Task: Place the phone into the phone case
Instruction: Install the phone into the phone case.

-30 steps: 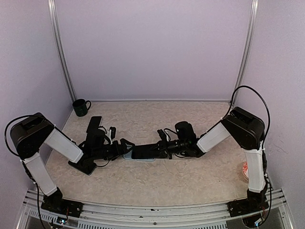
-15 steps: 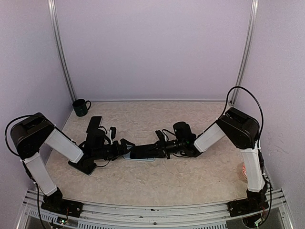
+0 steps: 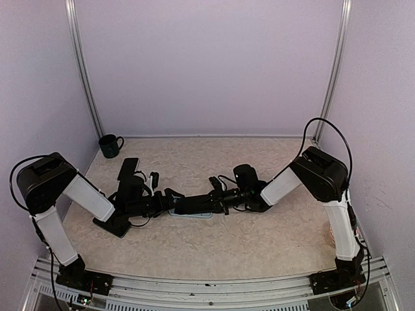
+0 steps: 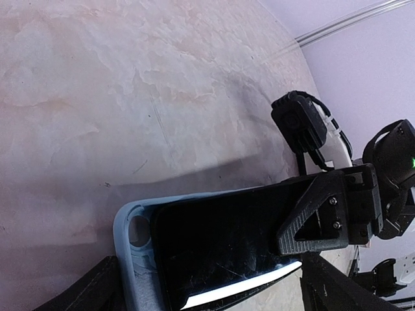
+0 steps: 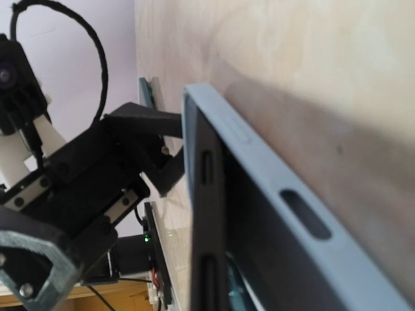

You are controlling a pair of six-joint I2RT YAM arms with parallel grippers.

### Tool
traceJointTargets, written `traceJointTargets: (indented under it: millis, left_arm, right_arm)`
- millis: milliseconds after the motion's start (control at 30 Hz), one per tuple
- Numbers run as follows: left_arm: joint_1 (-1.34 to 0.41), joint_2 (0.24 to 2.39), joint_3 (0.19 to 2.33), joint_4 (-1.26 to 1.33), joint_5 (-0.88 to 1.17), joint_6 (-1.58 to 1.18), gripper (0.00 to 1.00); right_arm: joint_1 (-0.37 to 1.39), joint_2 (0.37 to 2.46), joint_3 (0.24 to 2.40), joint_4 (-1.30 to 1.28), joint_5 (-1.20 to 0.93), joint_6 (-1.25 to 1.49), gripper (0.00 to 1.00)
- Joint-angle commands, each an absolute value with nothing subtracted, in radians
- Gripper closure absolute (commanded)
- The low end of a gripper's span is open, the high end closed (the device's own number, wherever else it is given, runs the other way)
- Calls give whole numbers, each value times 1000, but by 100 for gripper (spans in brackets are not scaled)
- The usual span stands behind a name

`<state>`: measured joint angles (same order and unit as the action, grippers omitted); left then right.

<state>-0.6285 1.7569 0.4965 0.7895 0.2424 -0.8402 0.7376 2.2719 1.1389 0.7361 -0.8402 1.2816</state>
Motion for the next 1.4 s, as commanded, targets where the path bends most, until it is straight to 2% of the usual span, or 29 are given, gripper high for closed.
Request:
traceJointTargets:
  millis: [0, 900, 1100, 1367]
  left_arm:
    - [-652, 1790, 514, 777, 302, -842, 7]
    - [-655, 1815, 571, 742, 327, -827, 7]
    - [-654, 1800, 568, 738, 334, -827, 7]
    - [-633, 1747, 522, 731, 310, -829, 7]
  right_arm:
    - [740, 2316, 1177, 741, -838, 1303, 100]
    - [772, 2418, 1265, 765, -883, 1358, 100]
    - [773, 2442, 1242, 1001, -908, 1478, 100]
    - [772, 2432, 1197, 1093, -891, 1496, 100]
